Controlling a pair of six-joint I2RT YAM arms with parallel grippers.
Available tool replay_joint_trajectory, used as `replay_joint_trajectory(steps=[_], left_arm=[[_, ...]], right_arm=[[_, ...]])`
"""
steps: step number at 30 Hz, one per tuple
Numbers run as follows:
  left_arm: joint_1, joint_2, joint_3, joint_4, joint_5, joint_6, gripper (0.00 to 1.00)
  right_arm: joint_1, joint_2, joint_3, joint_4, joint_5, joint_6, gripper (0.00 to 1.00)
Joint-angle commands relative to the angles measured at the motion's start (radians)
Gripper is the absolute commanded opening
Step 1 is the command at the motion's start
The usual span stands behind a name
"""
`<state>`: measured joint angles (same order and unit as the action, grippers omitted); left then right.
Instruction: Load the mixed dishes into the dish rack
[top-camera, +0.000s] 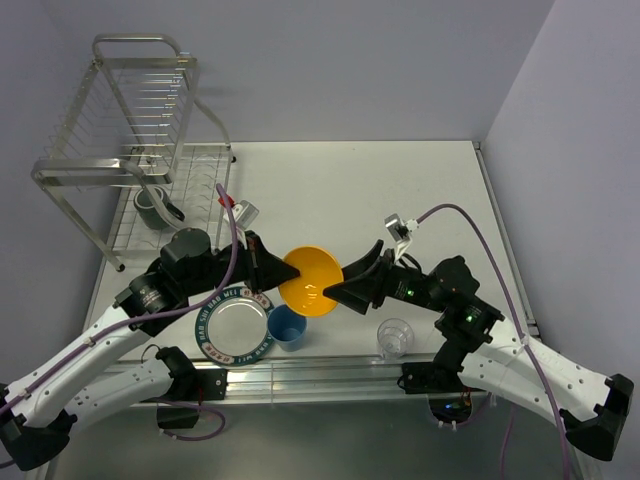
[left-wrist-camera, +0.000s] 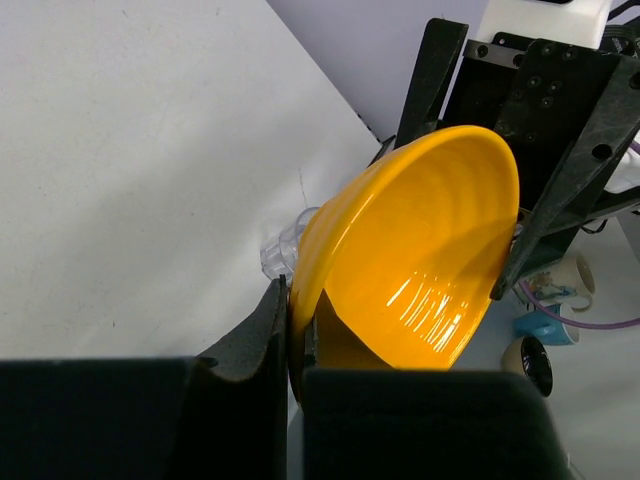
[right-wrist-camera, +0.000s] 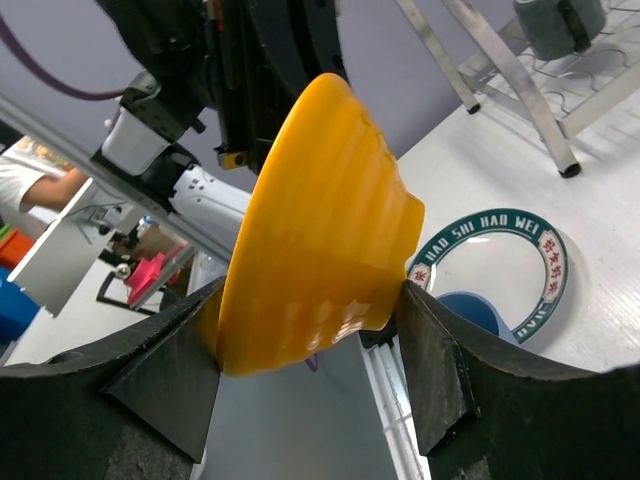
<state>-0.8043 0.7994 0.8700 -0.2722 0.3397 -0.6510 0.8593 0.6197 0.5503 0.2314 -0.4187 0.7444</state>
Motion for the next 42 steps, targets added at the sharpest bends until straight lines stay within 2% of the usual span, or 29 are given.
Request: replay_joint_trajectory(steps=[1,17,28,30,31,34,35,36,38,41,42], left_arm=[[0.011,-0.031,0.02,0.114,0.084,-0.038,0.0],[0.025,-0.029,0.032,0.108,0.102,-0.036,0.0],[0.03,-0.019,0.023,0.114,0.097,-0.033,0.0],[0.03,-0.02,0.021,0.113,0.101,-0.032,0.0],[0.03,-0.019,0.023,0.104,0.098,-0.029,0.0],[0.028,-0.019,0.027,0.088,0.079,-0.021,0.0],[0.03,-0.02,0.027,0.084,0.075,-0.021,0.01],[0.028,-0.019,0.026,0.082,0.073,-0.021,0.02],[0.03,-0.017,0.026,0.077,0.071,-0.019,0.04],[0.03,-0.014,0.026,0.068,0.065,-0.016,0.15],[0.03,-0.016,0.026,0.067,0.062,-0.016,0.22]], right_arm=[[0.003,-0.034,-0.016,0.106,-0.135,0.003,0.71],[0.003,-0.02,-0.019,0.177,-0.189,0.029,0.76],[0.003,0.04,-0.015,0.263,-0.203,0.084,0.69],[0.003,0.041,-0.018,0.269,-0.203,0.087,0.56],[0.001,0.04,-0.026,0.287,-0.204,0.088,0.43],[0.001,0.031,-0.033,0.295,-0.196,0.09,0.23],[0.001,0.029,-0.033,0.29,-0.189,0.084,0.07],[0.001,0.026,-0.035,0.292,-0.187,0.082,0.0],[0.003,0.026,-0.038,0.295,-0.187,0.082,0.0],[0.001,0.018,-0.039,0.292,-0.18,0.081,0.0],[0.003,0.017,-0.038,0.29,-0.175,0.081,0.0]])
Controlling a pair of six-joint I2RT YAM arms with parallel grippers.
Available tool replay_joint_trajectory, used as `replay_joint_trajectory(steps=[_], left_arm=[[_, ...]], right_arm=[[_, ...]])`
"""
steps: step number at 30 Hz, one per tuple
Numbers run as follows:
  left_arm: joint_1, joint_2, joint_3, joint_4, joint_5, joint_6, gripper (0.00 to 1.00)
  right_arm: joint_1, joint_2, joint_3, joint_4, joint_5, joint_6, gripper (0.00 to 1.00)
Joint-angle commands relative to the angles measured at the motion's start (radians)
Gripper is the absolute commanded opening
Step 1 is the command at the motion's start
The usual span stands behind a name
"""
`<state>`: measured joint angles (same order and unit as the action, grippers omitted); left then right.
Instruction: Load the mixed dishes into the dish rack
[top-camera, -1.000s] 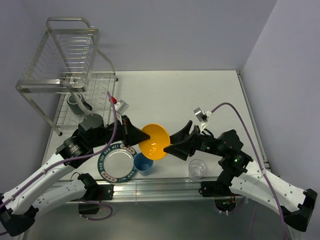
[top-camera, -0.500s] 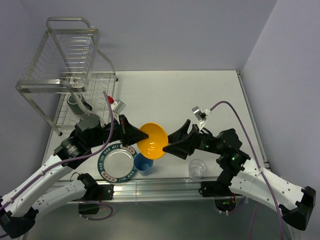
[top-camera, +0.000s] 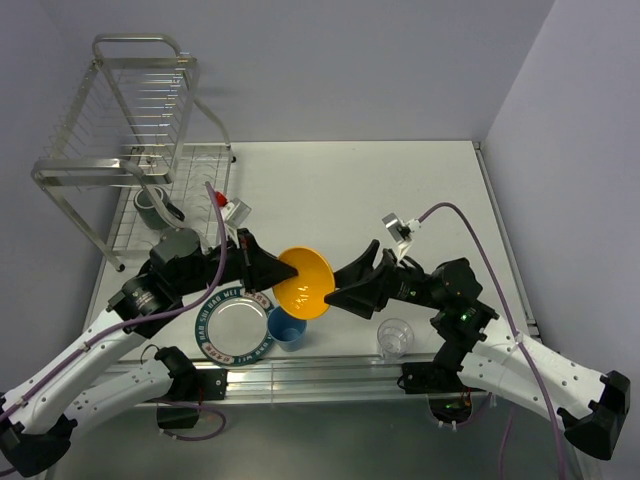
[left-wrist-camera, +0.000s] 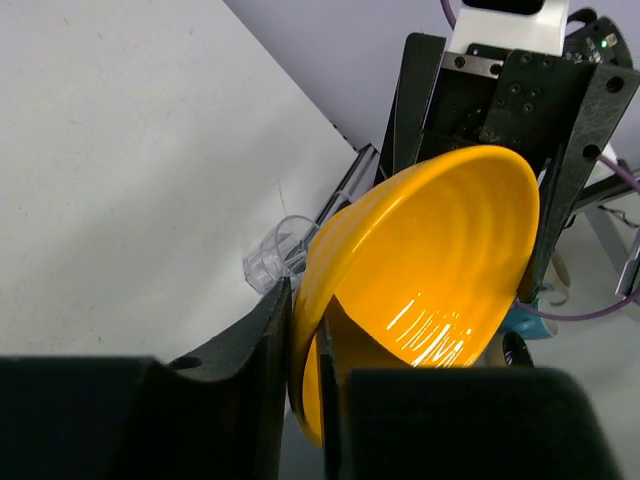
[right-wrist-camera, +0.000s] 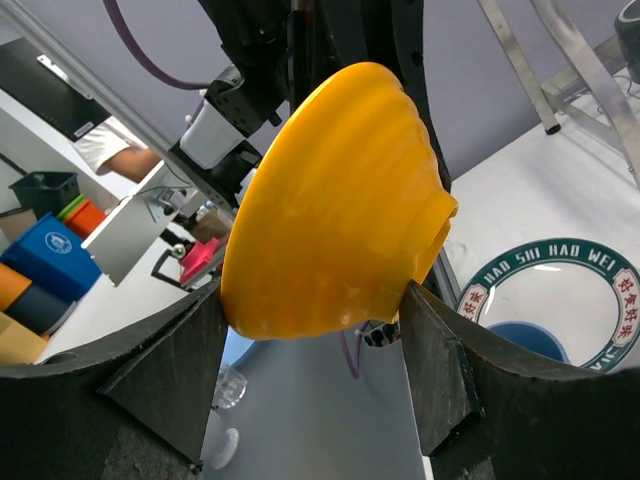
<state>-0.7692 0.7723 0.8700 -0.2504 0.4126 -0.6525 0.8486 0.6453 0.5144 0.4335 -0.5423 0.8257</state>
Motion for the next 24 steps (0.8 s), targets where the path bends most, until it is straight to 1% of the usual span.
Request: replay_joint_trajectory(steps=[1,2,3,6,11,12,15,18,20,22,24], left_arm=[[-0.005,0.01,0.024,0.043,-0.012,-0.013,0.27],[-0.005,0.007,0.023,0.042,-0.02,-0.015,0.31],[-0.004,0.002,0.021,0.04,-0.023,-0.015,0.41],[-0.002,-0.011,0.017,0.037,-0.032,-0.01,0.56],[0.004,-0.018,0.015,0.034,-0.038,-0.009,0.66],[0.005,-0.015,0.017,0.031,-0.04,-0.007,0.7],[0.007,-0.018,0.017,0.02,-0.047,-0.003,0.76],[0.01,-0.027,0.015,-0.003,-0.073,0.007,0.8],[0.011,-0.045,0.02,-0.042,-0.121,0.017,0.82],[0.013,-0.064,0.029,-0.076,-0.165,0.033,0.87],[0.013,-0.097,0.047,-0.137,-0.254,0.045,0.91]], right_arm=[[0.014,-0.013,-0.002,0.082,-0.05,-0.003,0.0],[0.012,-0.015,-0.004,0.077,-0.047,-0.01,0.0],[0.013,-0.021,-0.002,0.07,-0.039,-0.013,0.0],[0.013,-0.029,-0.005,0.048,-0.03,-0.022,0.0],[0.013,-0.036,-0.008,0.034,-0.016,-0.028,0.0],[0.012,-0.035,-0.004,0.028,-0.012,-0.031,0.0],[0.013,-0.038,-0.004,0.008,-0.001,-0.042,0.0],[0.012,-0.033,0.006,-0.025,0.019,-0.057,0.0],[0.012,-0.021,0.019,-0.054,0.036,-0.085,0.0],[0.012,0.002,0.036,-0.079,0.045,-0.108,0.0],[0.01,0.036,0.059,-0.105,0.061,-0.126,0.0]])
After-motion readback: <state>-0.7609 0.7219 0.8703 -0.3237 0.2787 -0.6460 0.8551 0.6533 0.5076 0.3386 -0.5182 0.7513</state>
